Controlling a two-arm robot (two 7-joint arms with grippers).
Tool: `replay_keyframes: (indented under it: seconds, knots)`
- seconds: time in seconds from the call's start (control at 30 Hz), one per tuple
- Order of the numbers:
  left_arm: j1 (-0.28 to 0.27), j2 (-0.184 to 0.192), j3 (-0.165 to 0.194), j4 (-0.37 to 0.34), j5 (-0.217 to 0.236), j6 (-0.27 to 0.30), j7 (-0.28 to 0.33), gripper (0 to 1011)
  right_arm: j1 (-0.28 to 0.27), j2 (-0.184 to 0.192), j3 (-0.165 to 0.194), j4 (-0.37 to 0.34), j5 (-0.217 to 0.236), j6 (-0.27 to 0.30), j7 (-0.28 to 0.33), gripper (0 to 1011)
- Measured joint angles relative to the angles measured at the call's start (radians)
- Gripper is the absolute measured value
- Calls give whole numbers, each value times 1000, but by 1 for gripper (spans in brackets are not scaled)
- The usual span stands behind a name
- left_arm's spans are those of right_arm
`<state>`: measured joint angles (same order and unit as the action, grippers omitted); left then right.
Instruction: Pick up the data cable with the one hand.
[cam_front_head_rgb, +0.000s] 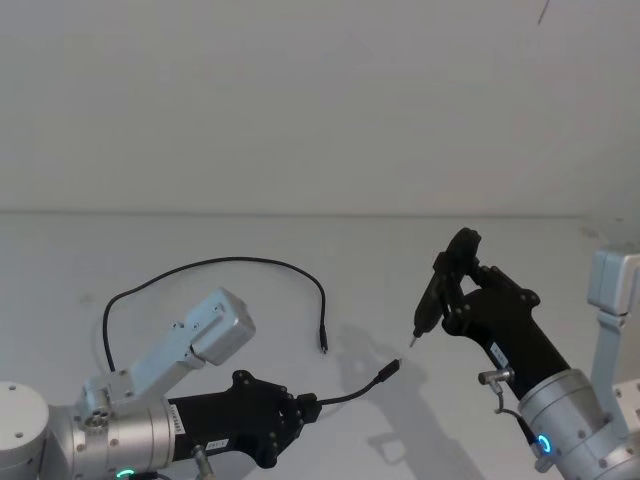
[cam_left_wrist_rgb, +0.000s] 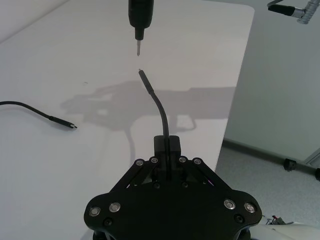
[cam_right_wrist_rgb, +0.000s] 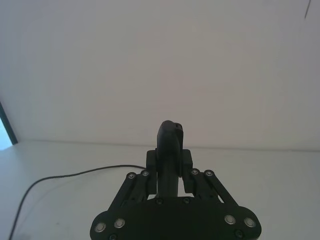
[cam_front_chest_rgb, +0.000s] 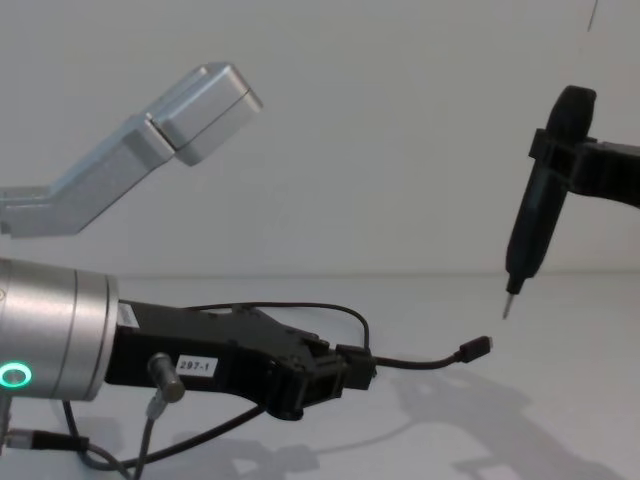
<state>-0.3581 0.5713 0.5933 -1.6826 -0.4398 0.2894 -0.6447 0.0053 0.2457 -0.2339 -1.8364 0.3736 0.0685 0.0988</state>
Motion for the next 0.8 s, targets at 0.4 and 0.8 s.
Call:
replay_keyframes:
  seconds: [0.4, 0.8]
  knots:
    - [1, 2, -1, -2, -1, 0, 0, 40, -12, -21, 15, -14, 43, 43, 14, 279]
    - [2, 3, -1, -3, -2, 0, 0, 40, -22, -28, 32, -19, 83, 69, 22, 279]
